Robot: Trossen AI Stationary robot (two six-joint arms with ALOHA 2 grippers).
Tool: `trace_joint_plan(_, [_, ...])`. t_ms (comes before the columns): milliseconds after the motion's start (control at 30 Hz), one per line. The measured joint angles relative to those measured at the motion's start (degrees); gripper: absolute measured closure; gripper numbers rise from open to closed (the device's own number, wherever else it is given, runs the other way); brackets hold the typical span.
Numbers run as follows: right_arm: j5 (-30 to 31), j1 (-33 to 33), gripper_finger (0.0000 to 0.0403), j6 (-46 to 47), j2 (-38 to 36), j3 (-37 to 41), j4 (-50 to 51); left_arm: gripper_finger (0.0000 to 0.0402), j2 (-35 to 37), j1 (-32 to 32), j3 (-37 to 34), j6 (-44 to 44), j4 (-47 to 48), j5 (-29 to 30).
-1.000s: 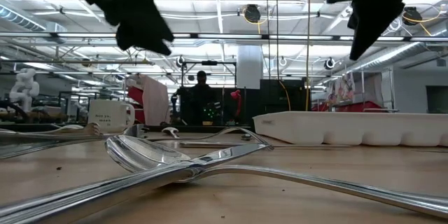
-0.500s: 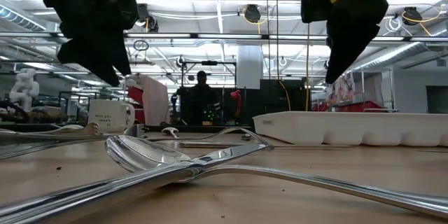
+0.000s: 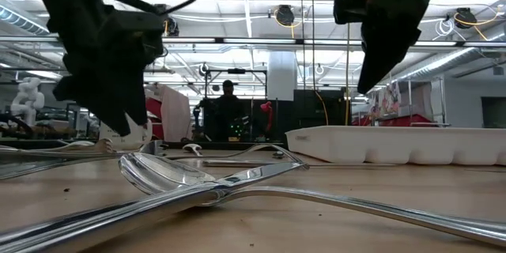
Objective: Sort silverware
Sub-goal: Put the fork in the right section of the silverware tray
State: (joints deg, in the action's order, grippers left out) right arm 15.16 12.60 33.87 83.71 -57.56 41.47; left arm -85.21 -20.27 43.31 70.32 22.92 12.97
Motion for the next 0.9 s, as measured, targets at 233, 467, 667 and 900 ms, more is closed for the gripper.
trace_joint_plan(233, [-0.02, 0.0, 0.0316, 0.0, 0.01, 0.0, 0.01, 0.0194, -2.52, 0.0, 0.0, 1.4, -2.61, -1.91])
trace_joint_plan(467, [-0.13, 0.0, 0.0316, 0.0, 0.01, 0.0, -0.1, 0.0194, -5.61, -0.6, 0.02, 1.38, -4.33, -5.13])
trace_joint_plan(667, [-0.19, 0.0, 0.0316, -0.09, -0.01, 0.0, 0.05, 0.0198, -8.13, -1.36, 0.21, 1.35, -7.26, -7.59])
trace_joint_plan(900, [-0.2, 0.0, 0.0316, 0.3, -0.01, 0.0, 0.42, 0.0362, -9.01, -1.4, 0.19, 1.38, -6.67, -7.98])
